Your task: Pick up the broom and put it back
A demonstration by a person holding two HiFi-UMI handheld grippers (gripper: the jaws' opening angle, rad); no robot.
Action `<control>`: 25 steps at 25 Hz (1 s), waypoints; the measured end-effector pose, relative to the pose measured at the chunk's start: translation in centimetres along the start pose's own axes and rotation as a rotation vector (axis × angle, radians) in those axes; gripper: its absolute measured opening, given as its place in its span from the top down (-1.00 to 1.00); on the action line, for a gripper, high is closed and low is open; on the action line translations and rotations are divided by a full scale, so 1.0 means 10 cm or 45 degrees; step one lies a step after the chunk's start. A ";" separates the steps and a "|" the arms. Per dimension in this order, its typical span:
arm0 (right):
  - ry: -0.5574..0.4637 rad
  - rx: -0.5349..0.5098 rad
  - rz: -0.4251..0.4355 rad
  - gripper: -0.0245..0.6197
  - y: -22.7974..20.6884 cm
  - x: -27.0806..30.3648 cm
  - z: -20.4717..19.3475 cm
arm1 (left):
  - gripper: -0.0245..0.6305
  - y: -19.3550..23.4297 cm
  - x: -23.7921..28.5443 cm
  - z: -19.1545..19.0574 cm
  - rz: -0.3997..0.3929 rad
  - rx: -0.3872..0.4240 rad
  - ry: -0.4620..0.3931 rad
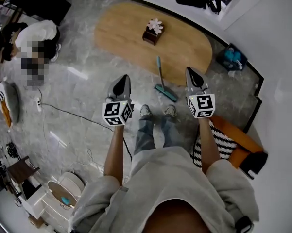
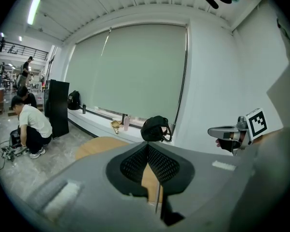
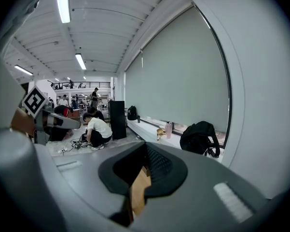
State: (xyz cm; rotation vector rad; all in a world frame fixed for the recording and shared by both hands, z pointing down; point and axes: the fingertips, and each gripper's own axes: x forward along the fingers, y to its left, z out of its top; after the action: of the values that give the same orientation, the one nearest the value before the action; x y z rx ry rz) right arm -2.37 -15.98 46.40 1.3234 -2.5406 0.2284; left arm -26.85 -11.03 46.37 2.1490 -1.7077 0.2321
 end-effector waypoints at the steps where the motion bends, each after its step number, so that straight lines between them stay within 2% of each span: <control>1: 0.004 -0.001 -0.009 0.92 0.04 0.04 -0.02 | 0.91 0.05 0.03 -0.03 -0.013 -0.005 0.005; 7: 0.065 0.032 -0.065 0.92 0.25 0.23 -0.37 | 0.91 0.33 0.19 -0.39 -0.076 -0.017 0.078; 15: 0.145 0.091 -0.131 0.92 0.41 0.32 -1.08 | 0.91 0.50 0.32 -1.13 -0.138 -0.027 0.178; 25: 0.244 0.138 -0.102 0.92 0.57 0.19 -1.97 | 0.91 0.51 0.35 -1.98 -0.110 -0.065 0.262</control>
State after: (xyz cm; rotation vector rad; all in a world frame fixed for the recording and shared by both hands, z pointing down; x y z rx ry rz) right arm -4.88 -9.06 65.65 1.3675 -2.3407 0.4595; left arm -28.76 -7.32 66.65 2.0770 -1.4876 0.3683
